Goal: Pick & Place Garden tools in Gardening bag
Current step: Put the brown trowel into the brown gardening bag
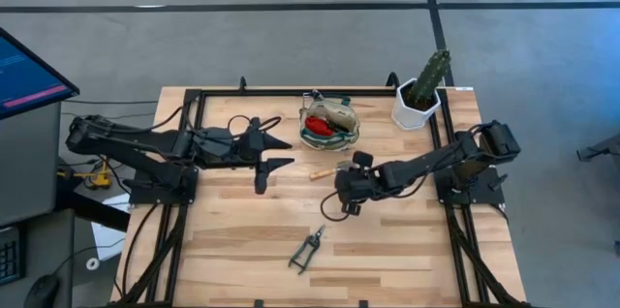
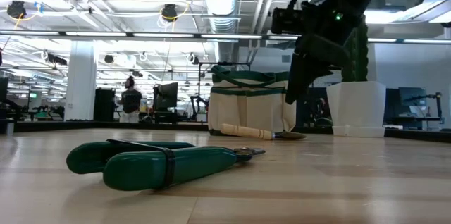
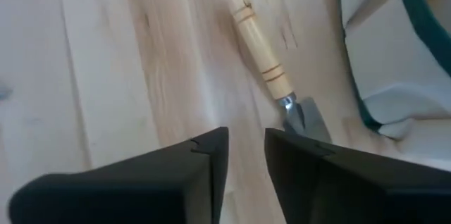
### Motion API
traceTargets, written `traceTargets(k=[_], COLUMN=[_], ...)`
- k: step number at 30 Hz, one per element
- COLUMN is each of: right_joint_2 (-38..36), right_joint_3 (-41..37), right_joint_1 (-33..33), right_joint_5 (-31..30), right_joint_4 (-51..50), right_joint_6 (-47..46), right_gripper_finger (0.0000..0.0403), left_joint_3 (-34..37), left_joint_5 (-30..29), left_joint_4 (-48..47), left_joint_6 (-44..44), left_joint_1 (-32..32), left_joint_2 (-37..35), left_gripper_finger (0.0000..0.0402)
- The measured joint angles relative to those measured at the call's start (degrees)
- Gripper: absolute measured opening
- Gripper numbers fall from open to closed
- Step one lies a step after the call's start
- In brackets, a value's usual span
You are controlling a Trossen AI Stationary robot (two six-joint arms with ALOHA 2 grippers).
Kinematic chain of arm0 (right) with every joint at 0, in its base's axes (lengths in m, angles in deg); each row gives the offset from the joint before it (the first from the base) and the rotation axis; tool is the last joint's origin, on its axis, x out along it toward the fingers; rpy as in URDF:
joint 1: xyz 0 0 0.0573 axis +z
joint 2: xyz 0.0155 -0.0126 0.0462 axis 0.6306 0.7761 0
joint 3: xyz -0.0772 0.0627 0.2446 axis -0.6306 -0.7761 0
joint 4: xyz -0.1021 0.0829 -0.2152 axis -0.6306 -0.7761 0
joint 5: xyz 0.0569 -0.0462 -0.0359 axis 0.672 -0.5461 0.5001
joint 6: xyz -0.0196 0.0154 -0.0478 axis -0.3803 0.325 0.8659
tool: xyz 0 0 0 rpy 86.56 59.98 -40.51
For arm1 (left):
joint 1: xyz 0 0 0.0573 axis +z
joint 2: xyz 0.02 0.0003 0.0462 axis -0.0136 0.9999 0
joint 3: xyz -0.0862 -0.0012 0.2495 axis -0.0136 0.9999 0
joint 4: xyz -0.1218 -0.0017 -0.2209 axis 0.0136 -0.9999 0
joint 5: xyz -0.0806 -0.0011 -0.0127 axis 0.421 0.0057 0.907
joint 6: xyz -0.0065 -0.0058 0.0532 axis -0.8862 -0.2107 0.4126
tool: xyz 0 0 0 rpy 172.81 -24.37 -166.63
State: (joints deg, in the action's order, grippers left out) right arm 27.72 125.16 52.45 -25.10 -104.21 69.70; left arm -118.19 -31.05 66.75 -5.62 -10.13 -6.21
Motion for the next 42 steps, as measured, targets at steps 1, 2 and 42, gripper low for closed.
traceTargets(k=[1,2,42], right_joint_2=[0.0,0.0,3.17], right_joint_3=[0.0,0.0,-0.07], right_joint_1=[-0.19,-0.43,-2.07], right_joint_5=[-0.12,-0.42,-0.95], right_joint_4=[-0.17,-0.63,-9.65], right_joint_6=[0.07,0.09,-0.66], right_gripper_finger=[0.0089,0.0091,0.0159], left_joint_3=[0.02,0.02,-0.02], left_joint_5=[0.0,0.09,10.24], left_joint_4=[-0.36,-0.39,1.22], left_joint_6=[-0.44,-0.65,-3.88], left_joint_1=[-0.01,-0.01,6.2], left_joint_2=[0.07,0.09,15.55], left_gripper_finger=[0.0159,0.0159,0.0159])
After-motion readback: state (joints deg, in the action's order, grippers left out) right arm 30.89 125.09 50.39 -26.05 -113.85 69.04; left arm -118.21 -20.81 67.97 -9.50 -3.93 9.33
